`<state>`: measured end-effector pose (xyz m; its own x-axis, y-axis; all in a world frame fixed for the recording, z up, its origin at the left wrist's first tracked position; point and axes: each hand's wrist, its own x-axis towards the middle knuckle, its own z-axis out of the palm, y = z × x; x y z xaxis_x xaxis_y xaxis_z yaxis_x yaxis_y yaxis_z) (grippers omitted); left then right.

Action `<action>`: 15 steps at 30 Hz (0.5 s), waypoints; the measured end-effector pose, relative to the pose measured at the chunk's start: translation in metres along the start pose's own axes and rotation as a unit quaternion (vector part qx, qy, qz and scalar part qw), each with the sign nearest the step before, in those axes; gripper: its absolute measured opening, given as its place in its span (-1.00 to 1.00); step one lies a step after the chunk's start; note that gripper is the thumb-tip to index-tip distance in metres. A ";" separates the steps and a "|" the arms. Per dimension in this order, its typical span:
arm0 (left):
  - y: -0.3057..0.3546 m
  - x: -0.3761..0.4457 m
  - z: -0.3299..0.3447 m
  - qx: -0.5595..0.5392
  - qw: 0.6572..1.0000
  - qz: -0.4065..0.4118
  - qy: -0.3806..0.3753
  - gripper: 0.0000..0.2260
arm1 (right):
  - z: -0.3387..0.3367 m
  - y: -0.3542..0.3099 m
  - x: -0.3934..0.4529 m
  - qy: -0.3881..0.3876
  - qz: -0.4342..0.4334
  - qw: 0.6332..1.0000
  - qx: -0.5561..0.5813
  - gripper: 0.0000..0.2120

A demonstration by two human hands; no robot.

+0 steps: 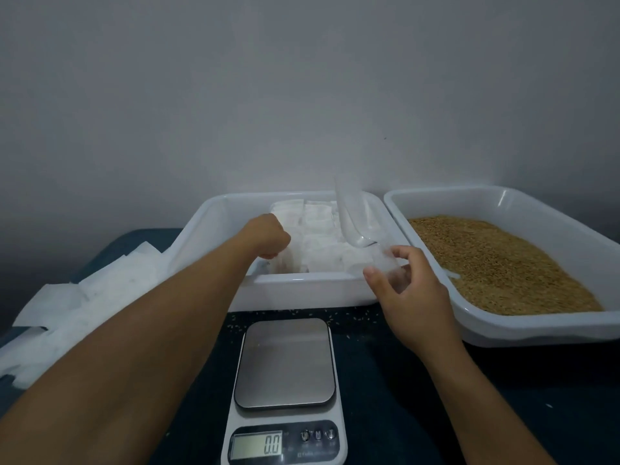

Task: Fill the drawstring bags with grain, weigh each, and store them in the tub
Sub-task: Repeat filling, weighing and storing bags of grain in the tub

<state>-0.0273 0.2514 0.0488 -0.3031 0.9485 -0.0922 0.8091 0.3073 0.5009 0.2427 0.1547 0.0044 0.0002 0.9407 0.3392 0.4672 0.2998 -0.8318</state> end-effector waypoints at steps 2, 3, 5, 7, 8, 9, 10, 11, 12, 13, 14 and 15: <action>-0.001 -0.008 -0.011 -0.029 0.999 0.007 0.035 -0.93 | -0.006 -0.001 0.003 -0.002 0.021 1.000 -0.011 -0.65; -0.001 -0.011 -0.017 -0.046 0.997 0.013 0.068 -0.83 | -0.010 -0.002 0.005 0.001 0.022 0.999 -0.023 -0.65; -0.003 -0.024 -0.030 -0.096 0.982 0.038 0.156 -0.70 | -0.021 -0.007 0.009 0.023 0.001 0.998 -0.065 -0.65; -0.006 -0.053 -0.037 -0.164 0.954 0.078 0.239 -0.76 | -0.036 -0.014 0.014 0.055 -0.020 0.992 -0.112 -0.66; -0.009 -0.071 -0.036 -0.191 0.939 0.098 0.268 -0.80 | -0.044 -0.016 0.018 0.071 -0.024 0.989 -0.128 -0.67; -0.014 -0.090 -0.031 -0.212 0.928 0.114 0.286 -0.83 | -0.052 -0.016 0.023 0.086 -0.023 0.986 -0.142 -0.70; -0.021 -0.110 -0.025 -0.228 0.920 0.123 0.292 -0.86 | -0.061 -0.015 0.029 0.099 -0.020 0.982 -0.158 -0.72; -0.029 -0.129 -0.017 -0.238 0.919 0.125 0.289 -0.89 | -0.070 -0.011 0.037 0.105 -0.013 0.977 -0.183 -0.73; -0.039 -0.144 -0.007 -0.244 0.922 0.118 0.276 -0.91 | -0.079 -0.004 0.046 0.096 0.001 0.971 -0.218 -0.72; -0.050 -0.157 0.004 -0.243 0.930 0.107 0.253 -0.94 | -0.087 0.005 0.057 0.070 0.026 0.962 -0.262 -0.70; -0.060 -0.168 0.014 -0.236 0.942 0.093 0.220 -0.94 | -0.094 0.015 0.067 0.028 0.059 0.948 -0.311 -0.68; -0.071 -0.175 0.024 -0.226 0.952 0.082 0.187 -0.94 | -0.099 0.025 0.076 -0.025 0.091 0.929 -0.358 -0.67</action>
<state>-0.0191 0.0651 0.0086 -0.4185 0.8608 0.2898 0.5866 0.0126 0.8098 0.3421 0.2176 0.0528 0.1045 0.9770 0.1857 0.9318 -0.0309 -0.3617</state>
